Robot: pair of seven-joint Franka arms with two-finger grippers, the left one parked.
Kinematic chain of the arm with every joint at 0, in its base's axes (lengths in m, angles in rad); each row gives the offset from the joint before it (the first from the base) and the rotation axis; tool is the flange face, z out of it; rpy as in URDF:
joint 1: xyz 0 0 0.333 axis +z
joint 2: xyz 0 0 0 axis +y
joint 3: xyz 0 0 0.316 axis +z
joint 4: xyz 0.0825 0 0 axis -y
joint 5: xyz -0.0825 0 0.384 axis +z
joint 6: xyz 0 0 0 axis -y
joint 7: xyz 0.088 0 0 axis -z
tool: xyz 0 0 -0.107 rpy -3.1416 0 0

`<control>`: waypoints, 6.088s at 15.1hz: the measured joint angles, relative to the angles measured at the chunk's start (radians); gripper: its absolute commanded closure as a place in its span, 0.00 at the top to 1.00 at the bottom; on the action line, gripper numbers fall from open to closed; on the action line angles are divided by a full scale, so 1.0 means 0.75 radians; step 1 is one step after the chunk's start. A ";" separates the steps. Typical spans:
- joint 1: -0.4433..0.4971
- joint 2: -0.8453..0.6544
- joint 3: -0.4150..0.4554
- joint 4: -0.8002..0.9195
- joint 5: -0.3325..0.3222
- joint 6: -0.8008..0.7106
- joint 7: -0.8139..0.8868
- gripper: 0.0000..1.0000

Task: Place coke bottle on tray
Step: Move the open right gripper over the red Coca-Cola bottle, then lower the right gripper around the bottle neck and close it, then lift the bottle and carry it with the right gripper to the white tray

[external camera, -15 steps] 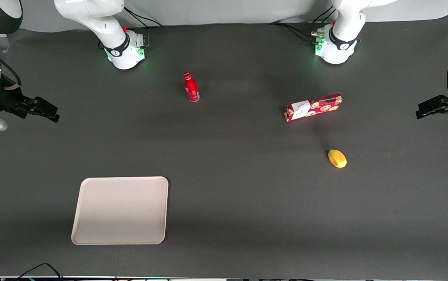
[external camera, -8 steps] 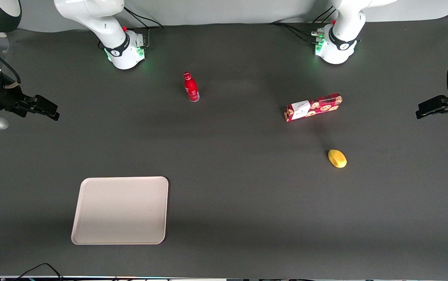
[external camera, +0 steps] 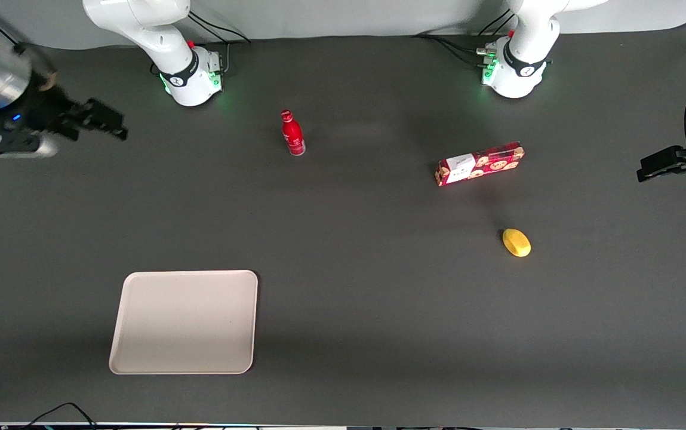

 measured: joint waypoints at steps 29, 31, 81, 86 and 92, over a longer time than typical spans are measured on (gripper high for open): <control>0.022 -0.331 1.047 -1.301 0.269 1.207 0.709 0.81; 0.019 -0.331 1.050 -1.302 0.269 1.223 0.709 0.68; -0.012 0.465 -0.256 0.345 -0.214 0.140 -0.738 0.10; -0.014 0.752 -0.336 0.449 -0.219 0.507 -0.872 0.10; -0.025 0.940 -0.365 0.466 -0.132 0.627 -0.889 0.10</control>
